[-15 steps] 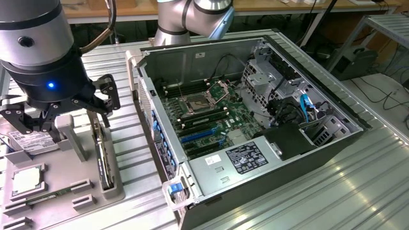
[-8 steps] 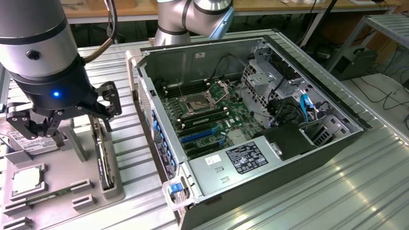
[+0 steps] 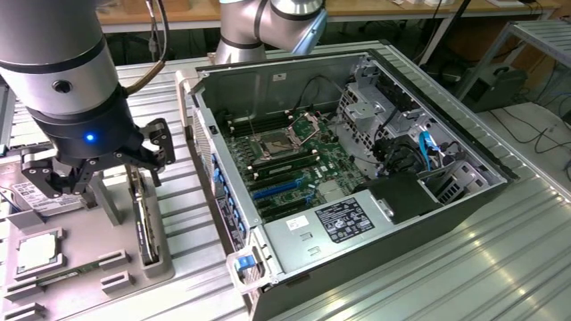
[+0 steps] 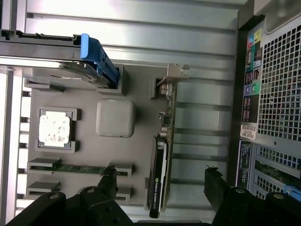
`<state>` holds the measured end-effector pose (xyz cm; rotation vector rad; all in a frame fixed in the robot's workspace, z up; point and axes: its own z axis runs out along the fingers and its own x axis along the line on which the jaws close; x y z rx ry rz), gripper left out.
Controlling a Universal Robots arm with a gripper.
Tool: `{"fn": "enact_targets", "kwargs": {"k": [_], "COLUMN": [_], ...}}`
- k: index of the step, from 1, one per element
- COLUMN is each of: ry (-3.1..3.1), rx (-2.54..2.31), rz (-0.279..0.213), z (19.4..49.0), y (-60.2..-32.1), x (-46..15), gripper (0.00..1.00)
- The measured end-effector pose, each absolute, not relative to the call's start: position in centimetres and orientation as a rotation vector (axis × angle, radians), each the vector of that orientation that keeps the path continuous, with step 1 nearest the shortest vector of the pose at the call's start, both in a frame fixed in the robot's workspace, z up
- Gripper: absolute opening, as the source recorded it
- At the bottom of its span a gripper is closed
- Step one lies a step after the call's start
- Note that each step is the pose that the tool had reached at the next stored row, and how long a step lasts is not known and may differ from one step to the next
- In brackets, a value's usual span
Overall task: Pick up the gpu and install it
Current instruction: 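Pick up the gpu and move the gpu toward the slot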
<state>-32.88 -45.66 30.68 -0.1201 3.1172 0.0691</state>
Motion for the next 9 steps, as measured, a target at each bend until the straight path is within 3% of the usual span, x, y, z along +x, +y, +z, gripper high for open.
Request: {"fn": "enact_targets", "kwargs": {"k": [9], "ry": [3.117], "rx": [-0.126], "rz": [0.069], "z": [29.3], "y": [-45.8], "x": [-32.9], "gripper": [0.84]}}
